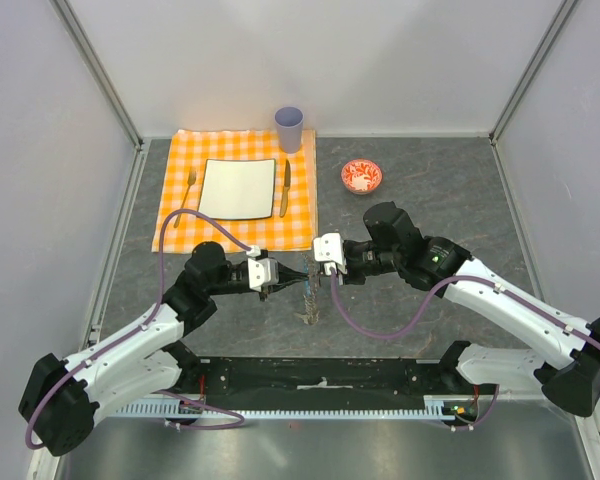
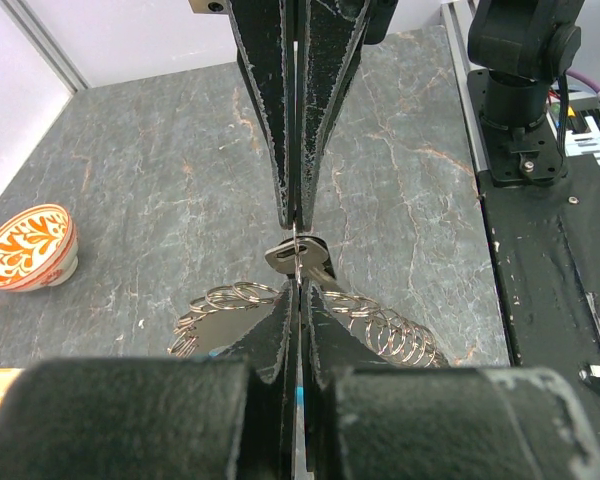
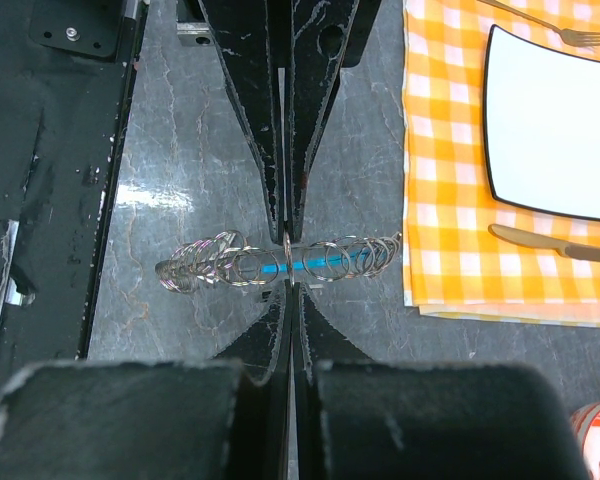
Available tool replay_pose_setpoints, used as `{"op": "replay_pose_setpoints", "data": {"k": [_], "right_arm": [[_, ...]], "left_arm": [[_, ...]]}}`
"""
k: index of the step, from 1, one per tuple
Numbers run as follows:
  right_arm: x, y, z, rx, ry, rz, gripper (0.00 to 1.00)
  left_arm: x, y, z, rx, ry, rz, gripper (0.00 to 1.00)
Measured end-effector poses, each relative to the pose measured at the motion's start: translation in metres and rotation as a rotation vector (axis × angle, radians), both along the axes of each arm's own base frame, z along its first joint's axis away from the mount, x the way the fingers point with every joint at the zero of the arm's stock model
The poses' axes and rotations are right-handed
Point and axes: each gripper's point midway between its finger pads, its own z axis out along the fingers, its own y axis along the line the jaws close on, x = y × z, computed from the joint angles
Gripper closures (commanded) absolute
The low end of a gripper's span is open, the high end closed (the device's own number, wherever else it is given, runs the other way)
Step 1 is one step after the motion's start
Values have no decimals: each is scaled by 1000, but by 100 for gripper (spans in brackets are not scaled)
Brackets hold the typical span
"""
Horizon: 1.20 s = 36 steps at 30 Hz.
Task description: Put the keys on the keyring
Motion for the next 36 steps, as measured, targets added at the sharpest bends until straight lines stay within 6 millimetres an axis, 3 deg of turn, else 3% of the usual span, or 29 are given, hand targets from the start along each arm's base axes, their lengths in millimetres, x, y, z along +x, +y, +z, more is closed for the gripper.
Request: {"op": "replay_pose_setpoints", "data": {"k": [36], "right_arm": [[-4,7,0,18,25,20,100]], "left_arm": [[-1,-1,2,-14,25,-5,98]]}}
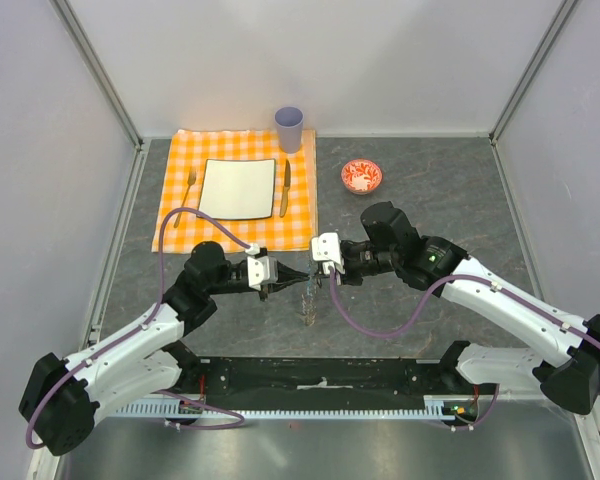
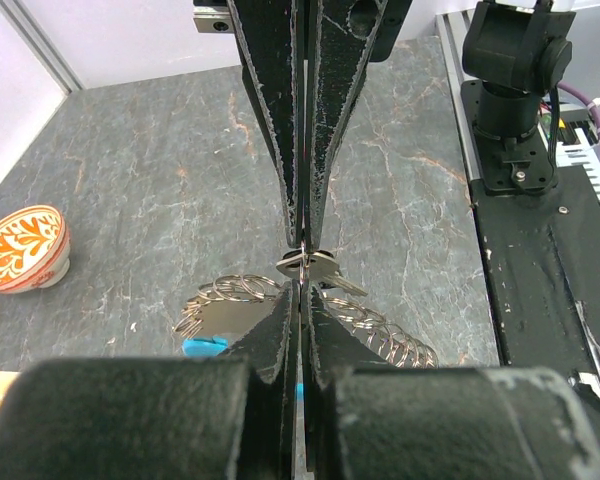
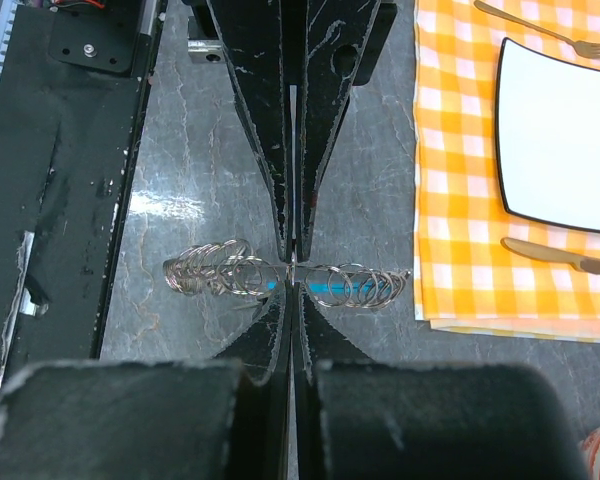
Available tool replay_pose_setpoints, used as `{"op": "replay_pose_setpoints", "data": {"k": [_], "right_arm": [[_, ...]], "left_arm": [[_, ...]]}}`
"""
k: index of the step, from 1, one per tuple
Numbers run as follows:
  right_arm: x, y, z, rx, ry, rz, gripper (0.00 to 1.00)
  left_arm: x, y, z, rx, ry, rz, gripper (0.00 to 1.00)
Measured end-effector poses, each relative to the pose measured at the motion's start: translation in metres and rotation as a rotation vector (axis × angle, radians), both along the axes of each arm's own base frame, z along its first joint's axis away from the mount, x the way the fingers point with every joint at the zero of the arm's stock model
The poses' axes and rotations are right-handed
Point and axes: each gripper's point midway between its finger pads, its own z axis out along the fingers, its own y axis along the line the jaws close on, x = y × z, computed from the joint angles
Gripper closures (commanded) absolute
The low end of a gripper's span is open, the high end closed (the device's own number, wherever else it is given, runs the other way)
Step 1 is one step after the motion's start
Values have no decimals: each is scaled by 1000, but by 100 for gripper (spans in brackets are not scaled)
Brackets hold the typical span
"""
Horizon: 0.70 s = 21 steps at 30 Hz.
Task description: Put the keys on the keyring
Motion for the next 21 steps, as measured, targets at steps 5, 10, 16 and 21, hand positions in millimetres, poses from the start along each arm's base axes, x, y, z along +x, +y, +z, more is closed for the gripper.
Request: {"op": "replay_pose_setpoints", "data": {"k": [5,10,16,21], "right_arm": [[-1,0,0,0,7,-3,100],[-1,1,-1,-2,12,-7,100],[-1,1,-1,-3,6,-12,100],[0,2,-3,-12,11,-19,100]], "left_arm": [[0,0,0,-1,8,1,98],[1,0,0,5,23,8,98],[2,0,1,15,43,15,98],[2,0,-2,30,61,17,98]]}}
